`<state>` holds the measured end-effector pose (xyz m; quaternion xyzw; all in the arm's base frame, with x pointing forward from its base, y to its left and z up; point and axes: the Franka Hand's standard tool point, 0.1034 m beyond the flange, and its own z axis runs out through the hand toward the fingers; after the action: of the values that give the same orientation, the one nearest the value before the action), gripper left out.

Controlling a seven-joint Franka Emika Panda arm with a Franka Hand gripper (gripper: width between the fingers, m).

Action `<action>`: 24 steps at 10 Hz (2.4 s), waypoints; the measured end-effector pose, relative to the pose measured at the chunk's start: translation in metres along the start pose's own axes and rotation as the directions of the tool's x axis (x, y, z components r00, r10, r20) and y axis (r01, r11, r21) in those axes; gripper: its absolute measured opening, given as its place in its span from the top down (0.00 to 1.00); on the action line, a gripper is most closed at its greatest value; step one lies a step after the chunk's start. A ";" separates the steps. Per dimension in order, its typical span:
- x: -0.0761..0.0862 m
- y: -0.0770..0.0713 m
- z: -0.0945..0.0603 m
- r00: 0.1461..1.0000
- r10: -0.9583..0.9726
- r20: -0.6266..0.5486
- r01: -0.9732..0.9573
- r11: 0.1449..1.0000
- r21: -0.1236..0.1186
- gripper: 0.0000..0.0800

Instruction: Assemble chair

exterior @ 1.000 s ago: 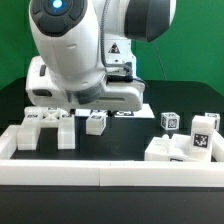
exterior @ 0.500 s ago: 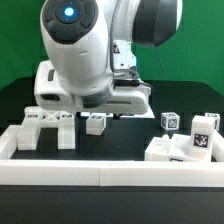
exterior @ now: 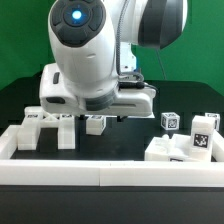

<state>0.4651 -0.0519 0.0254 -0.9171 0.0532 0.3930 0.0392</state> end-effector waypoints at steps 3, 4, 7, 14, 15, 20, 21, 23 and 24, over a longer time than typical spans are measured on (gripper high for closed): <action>0.001 0.004 0.003 1.000 0.005 0.003 -0.005 1.000 0.003 0.19; 0.002 0.005 0.005 1.000 0.007 0.006 -0.007 1.000 0.003 0.19; 0.003 0.006 0.009 1.000 0.009 0.012 -0.009 1.000 0.003 0.19; 0.005 0.012 0.014 1.000 0.017 0.015 -0.017 1.000 0.008 0.64; 0.005 0.012 0.014 1.000 0.017 0.015 -0.017 1.000 0.008 0.64; -0.010 -0.008 -0.017 0.999 0.043 0.016 -0.043 0.999 0.009 0.64; -0.017 -0.014 -0.029 0.999 0.040 0.014 -0.040 0.999 0.012 0.64; -0.027 -0.021 -0.054 0.999 0.040 -0.035 -0.039 0.999 0.023 0.64; -0.030 -0.015 -0.063 0.994 0.044 -0.103 -0.041 0.999 0.034 0.64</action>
Offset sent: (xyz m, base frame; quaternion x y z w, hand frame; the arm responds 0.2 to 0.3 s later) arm 0.0007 -0.0032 -0.0071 -0.0018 0.0063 -0.0032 1.0000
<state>0.4916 -0.0422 0.0914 -0.9342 0.0809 0.3448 0.0425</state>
